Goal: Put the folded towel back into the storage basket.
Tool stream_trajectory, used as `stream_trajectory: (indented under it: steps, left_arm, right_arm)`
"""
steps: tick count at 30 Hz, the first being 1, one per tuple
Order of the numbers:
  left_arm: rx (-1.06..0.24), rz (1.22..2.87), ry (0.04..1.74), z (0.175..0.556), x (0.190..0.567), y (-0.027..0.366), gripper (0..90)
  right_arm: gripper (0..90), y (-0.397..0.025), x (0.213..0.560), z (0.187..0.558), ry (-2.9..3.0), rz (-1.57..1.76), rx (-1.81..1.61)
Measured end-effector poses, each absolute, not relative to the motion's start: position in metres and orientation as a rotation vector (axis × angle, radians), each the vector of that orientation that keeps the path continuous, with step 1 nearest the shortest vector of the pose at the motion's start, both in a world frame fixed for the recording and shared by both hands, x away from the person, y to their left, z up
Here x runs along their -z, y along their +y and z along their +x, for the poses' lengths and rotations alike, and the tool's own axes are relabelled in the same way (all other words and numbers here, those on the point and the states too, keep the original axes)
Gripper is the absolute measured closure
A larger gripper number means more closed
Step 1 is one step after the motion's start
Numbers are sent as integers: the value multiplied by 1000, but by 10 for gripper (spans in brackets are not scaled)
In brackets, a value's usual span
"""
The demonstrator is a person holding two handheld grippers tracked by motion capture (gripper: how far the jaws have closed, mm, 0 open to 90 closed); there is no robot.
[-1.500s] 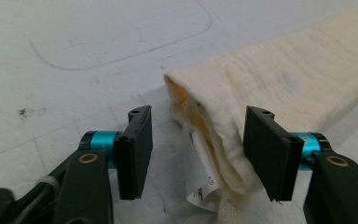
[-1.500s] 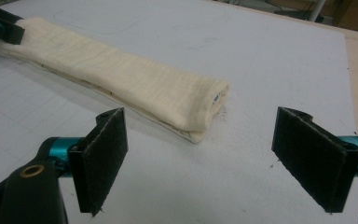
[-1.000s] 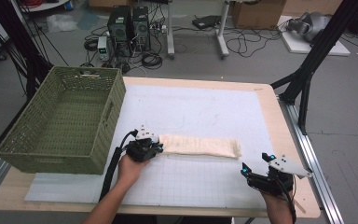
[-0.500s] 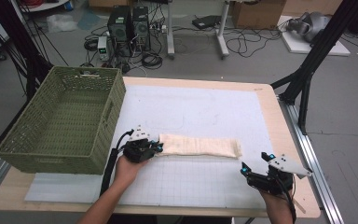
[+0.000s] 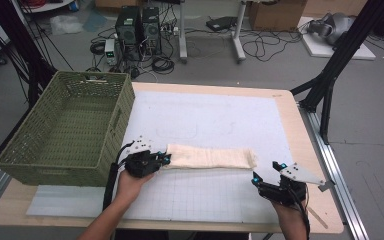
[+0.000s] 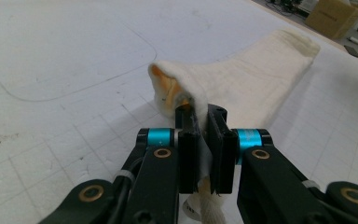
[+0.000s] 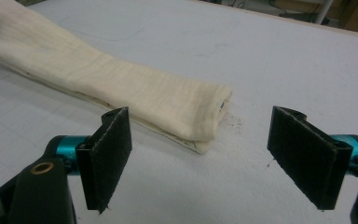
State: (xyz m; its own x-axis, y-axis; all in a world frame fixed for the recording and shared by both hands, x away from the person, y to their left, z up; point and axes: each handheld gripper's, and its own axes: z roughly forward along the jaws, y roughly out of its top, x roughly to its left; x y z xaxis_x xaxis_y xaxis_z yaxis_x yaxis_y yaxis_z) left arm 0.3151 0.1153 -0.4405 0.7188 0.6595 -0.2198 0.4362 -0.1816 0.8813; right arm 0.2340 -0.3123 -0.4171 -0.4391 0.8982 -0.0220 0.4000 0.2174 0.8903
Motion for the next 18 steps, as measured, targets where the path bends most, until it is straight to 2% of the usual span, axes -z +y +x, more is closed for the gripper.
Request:
stream_trajectory:
  steps: [7, 15, 16, 18]
  left_arm:
    - [-259, 1823, 844, 311, 442, 118, 833]
    - [-270, 1795, 849, 308, 439, 126, 833]
    - [-275, 1793, 851, 308, 439, 127, 833]
    - [-275, 1783, 857, 307, 439, 129, 832]
  right_arm:
    - [184, -312, 416, 241, 1934, 1225, -1165]
    - [177, -291, 419, 274, 2003, 1227, -1096]
    - [241, -287, 422, 280, 2014, 1234, -1088]
    - [275, -284, 427, 285, 2028, 1243, -1071]
